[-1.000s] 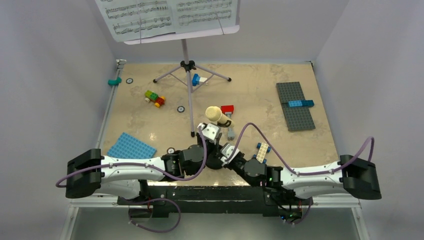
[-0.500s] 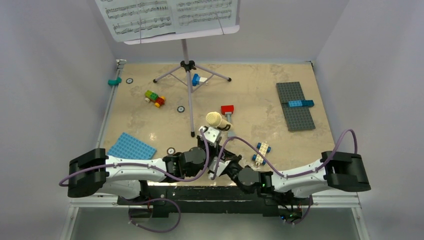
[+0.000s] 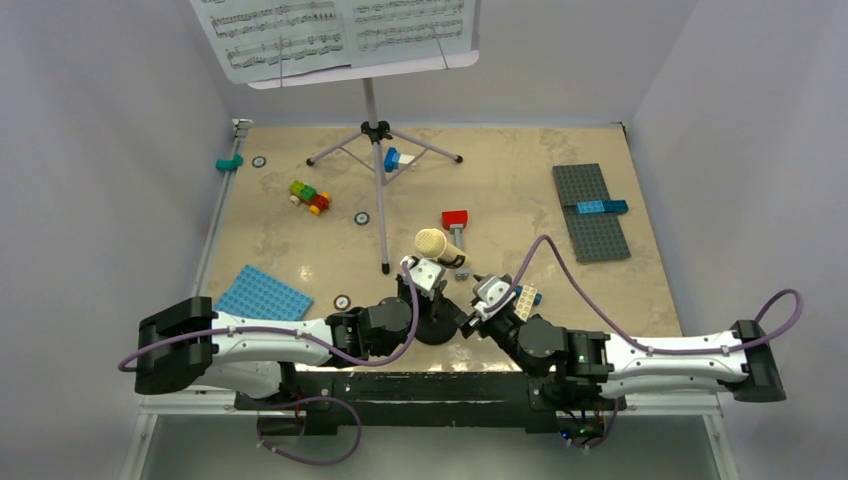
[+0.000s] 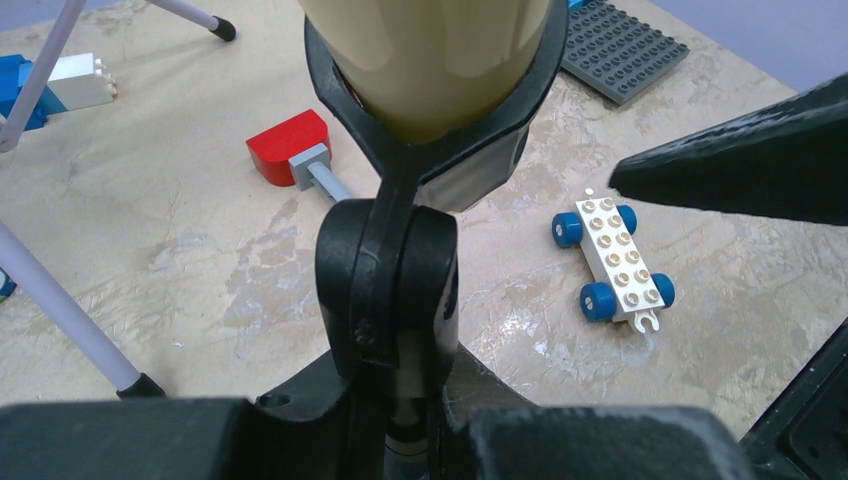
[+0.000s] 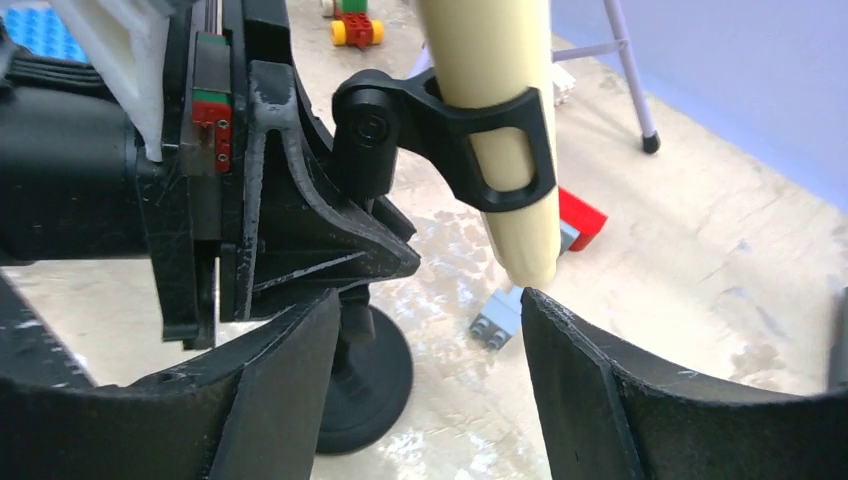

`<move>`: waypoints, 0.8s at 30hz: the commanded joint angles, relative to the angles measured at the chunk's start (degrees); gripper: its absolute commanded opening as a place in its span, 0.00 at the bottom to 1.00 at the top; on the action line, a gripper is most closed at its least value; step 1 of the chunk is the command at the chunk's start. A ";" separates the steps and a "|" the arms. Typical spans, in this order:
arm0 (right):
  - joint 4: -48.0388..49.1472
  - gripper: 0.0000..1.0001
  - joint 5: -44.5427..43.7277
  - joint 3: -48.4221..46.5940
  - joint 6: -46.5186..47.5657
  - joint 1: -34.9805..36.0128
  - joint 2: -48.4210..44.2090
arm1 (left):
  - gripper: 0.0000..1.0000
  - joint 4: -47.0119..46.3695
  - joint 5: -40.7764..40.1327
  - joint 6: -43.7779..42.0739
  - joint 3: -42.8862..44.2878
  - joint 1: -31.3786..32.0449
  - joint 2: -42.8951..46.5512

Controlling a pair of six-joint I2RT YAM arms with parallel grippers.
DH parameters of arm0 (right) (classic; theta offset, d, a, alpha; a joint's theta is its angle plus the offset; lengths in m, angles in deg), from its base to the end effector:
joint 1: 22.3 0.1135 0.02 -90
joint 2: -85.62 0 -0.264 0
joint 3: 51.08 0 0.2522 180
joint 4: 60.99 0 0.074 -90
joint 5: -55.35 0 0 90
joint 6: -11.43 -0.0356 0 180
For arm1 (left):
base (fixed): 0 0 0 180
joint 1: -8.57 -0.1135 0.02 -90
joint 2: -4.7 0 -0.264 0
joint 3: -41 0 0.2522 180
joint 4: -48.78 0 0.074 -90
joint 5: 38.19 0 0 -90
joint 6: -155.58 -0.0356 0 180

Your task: Pack up the instrument practice props

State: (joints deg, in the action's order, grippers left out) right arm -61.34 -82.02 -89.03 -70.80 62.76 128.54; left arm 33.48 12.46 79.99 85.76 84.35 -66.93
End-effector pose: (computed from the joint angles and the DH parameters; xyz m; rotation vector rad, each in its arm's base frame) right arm 0.0412 0.1727 0.2623 -0.6854 1.4952 0.3458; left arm 0.0861 -0.2477 0.2297 0.4378 1.7028 -0.5495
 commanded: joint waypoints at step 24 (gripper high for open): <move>-24.29 0.71 -1.92 -0.48 -27.69 -0.07 -20.65 | 0.67 1.09 6.17 4.49 -2.83 0.76 11.47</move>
State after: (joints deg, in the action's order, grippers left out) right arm -84.82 -81.92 -88.70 -95.97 62.76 108.58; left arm 35.14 17.81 81.79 82.97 84.84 -59.76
